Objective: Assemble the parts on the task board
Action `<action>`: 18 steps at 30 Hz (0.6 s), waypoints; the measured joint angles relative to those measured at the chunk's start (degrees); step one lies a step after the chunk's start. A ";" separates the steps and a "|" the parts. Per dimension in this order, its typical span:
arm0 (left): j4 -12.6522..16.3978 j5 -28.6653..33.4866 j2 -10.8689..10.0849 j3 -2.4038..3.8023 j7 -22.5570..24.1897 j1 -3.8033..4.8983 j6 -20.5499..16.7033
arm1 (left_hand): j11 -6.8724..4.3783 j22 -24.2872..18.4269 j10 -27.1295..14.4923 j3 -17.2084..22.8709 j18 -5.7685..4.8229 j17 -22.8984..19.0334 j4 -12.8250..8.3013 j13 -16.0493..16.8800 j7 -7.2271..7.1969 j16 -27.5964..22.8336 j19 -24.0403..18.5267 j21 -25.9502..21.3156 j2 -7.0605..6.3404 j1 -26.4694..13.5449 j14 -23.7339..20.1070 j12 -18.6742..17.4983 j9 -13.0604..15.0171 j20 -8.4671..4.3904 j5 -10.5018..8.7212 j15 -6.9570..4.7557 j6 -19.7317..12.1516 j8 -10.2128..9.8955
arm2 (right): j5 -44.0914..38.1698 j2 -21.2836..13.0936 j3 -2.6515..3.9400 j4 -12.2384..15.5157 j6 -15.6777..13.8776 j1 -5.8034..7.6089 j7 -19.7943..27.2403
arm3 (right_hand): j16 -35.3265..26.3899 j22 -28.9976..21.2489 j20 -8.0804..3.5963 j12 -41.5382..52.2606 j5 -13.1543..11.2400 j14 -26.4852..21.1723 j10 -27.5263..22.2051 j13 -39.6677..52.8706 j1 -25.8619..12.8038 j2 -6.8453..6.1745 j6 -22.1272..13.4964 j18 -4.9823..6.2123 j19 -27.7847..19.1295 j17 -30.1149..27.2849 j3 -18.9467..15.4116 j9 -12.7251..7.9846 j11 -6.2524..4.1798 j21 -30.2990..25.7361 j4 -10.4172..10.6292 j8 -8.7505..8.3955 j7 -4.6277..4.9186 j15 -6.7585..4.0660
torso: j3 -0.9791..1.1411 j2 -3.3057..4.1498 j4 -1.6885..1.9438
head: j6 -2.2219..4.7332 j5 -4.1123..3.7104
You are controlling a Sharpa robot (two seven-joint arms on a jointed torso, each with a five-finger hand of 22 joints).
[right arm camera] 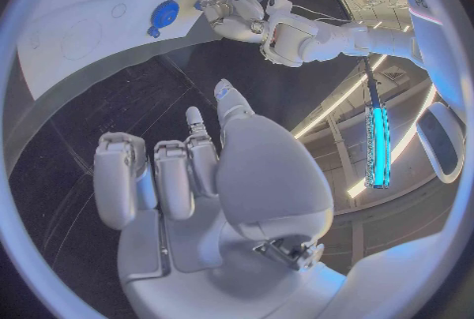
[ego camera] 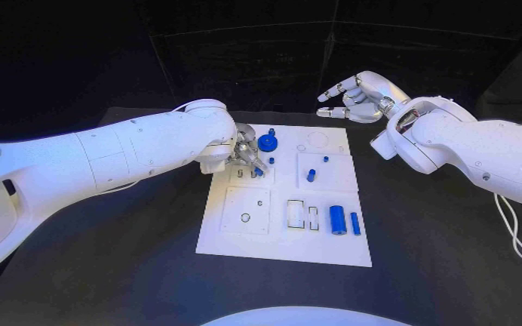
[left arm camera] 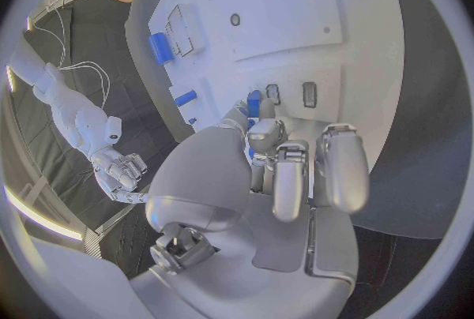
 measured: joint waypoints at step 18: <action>5.12 0.34 -4.43 -0.13 1.69 -0.18 -6.24 | 0.27 1.54 1.78 25.11 0.00 0.00 0.62 0.32 0.87 0.00 -0.16 0.31 -11.03 -10.02 0.00 -0.55 3.41 0.16 10.20 0.01 0.88 2.70 | 0.01 0.14 0.00 -0.49 0.15 0.00 0.00 | 0.00 0.00 0.00 0.00 0.32 0.00 0.00 0.00 0.00 0.00 0.00 0.00 0.00 -0.01 0.00 -0.04 0.00 0.00 0.00 0.00 0.00 0.01 | 0.04 -0.01 0.07 | 0.15 0.59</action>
